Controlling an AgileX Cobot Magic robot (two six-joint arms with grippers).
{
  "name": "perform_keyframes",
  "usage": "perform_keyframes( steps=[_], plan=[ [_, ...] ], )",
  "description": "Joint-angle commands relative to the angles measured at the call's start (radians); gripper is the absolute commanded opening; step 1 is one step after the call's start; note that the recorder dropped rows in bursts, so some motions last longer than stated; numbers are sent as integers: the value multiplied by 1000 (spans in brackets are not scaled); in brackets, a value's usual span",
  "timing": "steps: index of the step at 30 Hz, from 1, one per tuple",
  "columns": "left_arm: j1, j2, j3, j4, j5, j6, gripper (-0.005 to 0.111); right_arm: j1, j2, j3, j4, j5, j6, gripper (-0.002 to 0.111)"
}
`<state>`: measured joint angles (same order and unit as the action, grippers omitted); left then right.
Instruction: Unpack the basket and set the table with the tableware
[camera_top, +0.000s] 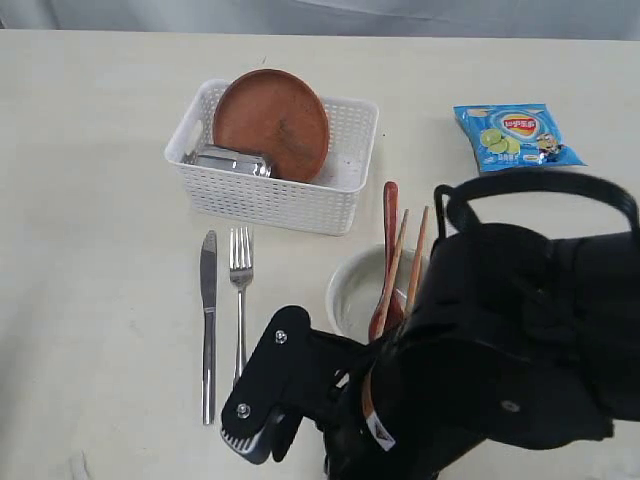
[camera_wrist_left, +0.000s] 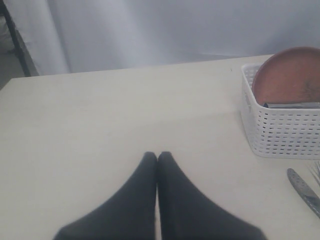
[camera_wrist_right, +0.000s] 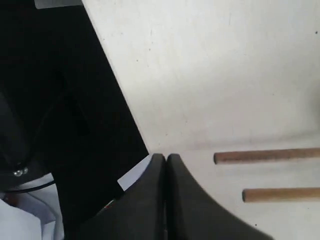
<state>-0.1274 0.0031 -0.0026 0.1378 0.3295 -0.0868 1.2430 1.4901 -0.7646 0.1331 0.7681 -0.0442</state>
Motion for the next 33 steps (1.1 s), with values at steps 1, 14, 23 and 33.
perform_keyframes(
  steps=[1, 14, 23, 33],
  plan=[
    [-4, -3, 3, 0, -10, 2, 0, 4, -81, -2, -33, 20, 87, 0],
    [-4, -3, 3, 0, -10, 2, 0, -264, -183, -2, -407, 143, 607, 0],
    [-4, -3, 3, 0, -10, 2, 0, -600, -154, -2, -33, 41, 244, 0],
    [-4, -3, 3, 0, -10, 2, 0, -602, 12, -2, -26, -53, 239, 0]
  ],
)
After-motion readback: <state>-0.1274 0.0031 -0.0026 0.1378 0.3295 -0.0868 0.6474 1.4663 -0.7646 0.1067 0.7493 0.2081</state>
